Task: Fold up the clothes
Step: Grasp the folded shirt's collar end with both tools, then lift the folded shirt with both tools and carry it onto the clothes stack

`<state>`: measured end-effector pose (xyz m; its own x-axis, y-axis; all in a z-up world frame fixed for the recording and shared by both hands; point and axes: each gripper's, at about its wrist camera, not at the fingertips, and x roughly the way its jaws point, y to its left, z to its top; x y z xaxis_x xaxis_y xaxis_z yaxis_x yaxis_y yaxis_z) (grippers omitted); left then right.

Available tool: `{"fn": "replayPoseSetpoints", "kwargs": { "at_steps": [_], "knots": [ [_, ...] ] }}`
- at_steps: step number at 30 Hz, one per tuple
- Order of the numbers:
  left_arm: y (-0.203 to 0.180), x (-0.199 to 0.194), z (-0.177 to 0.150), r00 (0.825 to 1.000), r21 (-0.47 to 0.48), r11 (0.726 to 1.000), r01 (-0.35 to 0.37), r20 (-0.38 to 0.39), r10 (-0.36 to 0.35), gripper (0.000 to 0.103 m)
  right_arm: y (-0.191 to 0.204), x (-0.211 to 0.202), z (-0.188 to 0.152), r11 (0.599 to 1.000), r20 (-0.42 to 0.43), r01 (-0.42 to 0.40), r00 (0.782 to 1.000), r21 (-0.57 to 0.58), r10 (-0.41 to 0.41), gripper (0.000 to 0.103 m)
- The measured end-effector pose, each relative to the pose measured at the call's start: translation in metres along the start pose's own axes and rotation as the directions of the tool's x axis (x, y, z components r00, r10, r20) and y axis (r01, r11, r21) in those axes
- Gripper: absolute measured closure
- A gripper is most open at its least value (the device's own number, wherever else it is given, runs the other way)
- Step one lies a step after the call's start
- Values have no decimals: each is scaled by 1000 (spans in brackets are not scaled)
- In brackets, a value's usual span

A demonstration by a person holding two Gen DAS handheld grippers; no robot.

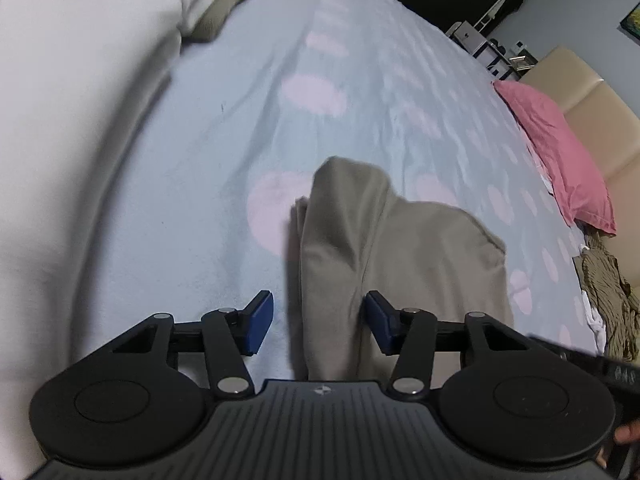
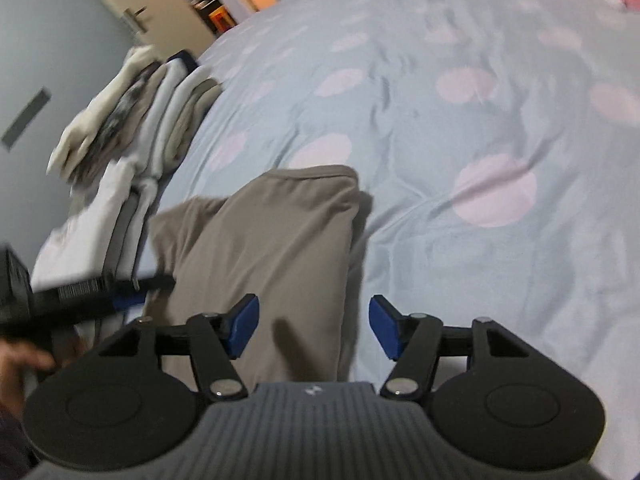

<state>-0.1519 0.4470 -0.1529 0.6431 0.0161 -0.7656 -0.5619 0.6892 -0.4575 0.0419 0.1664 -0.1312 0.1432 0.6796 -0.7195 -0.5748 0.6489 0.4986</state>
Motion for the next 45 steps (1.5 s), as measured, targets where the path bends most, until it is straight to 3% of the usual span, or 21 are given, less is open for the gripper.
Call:
{"fn": "replayPoseSetpoints", "kwargs": {
  "at_steps": [8, 11, 14, 15, 16, 21, 28, 33, 38, 45],
  "knots": [
    [-11, 17, 9, 998, 102, 994, 31, 46, -35, 55, -18, 48, 27, 998, -37, -47, 998, 47, 48, 41],
    [-18, 19, 9, 997, 136, 990, 31, 67, -40, 63, -15, 57, 37, 998, -38, -56, 998, 13, 57, 42],
    [-25, 22, 9, 995, 170, 985, 31, 88, -46, 82, -7, 63, 39, 998, -33, -52, 998, -41, 50, 63],
    [-28, 22, 8, 994, 181, 983, 30, 95, -48, 89, -5, 63, 39, 997, -28, -44, 999, -58, 42, 76],
    [-29, 21, 8, 994, 191, 981, 25, 103, -45, 90, -4, 62, 39, 997, -22, -47, 999, -67, 46, 93],
    [-38, 2, 0, 985, 219, 976, 1, 166, -38, 93, 6, 41, 31, 993, 53, -53, 997, -107, 59, 95],
    [-56, -56, -12, 954, 262, 965, -22, 295, -58, 94, 45, -12, 19, 970, 172, -14, 983, -243, 57, 96],
    [-66, -107, -23, 907, 272, 962, -29, 412, -89, 94, 72, -50, 9, 952, 252, -10, 964, -307, 91, 96],
    [-63, -161, -31, 842, 244, 969, -42, 531, -97, 94, 110, -85, 2, 914, 329, -7, 932, -405, 152, 96],
    [-36, -240, -19, 761, 199, 976, -85, 645, -65, 94, 175, -111, 9, 853, 341, -84, 893, -514, 293, 96]
  ]
}}
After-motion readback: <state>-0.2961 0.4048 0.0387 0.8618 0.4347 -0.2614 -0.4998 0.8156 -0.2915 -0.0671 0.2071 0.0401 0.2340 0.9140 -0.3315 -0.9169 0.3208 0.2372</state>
